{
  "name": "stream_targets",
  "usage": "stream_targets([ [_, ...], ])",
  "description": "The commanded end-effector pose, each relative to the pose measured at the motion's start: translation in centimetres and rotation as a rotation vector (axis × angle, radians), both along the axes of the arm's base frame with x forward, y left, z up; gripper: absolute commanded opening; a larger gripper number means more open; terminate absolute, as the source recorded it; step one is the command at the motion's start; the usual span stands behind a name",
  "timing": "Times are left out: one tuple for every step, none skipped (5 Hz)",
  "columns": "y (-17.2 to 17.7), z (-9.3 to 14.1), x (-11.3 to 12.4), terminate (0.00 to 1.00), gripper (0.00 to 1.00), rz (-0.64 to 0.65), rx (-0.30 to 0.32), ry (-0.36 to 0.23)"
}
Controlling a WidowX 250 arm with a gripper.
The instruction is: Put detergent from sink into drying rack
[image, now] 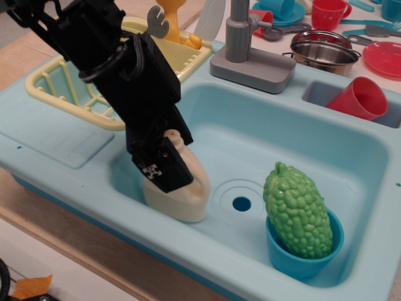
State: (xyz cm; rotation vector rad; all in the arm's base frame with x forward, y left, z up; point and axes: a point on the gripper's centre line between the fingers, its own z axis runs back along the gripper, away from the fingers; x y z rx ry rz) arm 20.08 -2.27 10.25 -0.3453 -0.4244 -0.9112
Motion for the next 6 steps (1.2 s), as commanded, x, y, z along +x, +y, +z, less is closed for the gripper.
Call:
stream_targets([
  [0.1,-0.6,-0.4,0.00,0.00,0.049,-0.027,0.028],
  [0.8,1.9,0.7,0.00,0.00,0.042,0.031,-0.015],
  [2.6,5.7,2.7,0.00,0.00,0.033,0.112,-0.017],
  [5.2,8.4,4.8,0.00,0.00,0.028,0.178,-0.108],
  [8.3,9.6,5.6,0.00,0.00,0.057,0.221,-0.122],
  [11.4,9.1,6.2,0.00,1.00,0.111,0.213,-0.061],
])
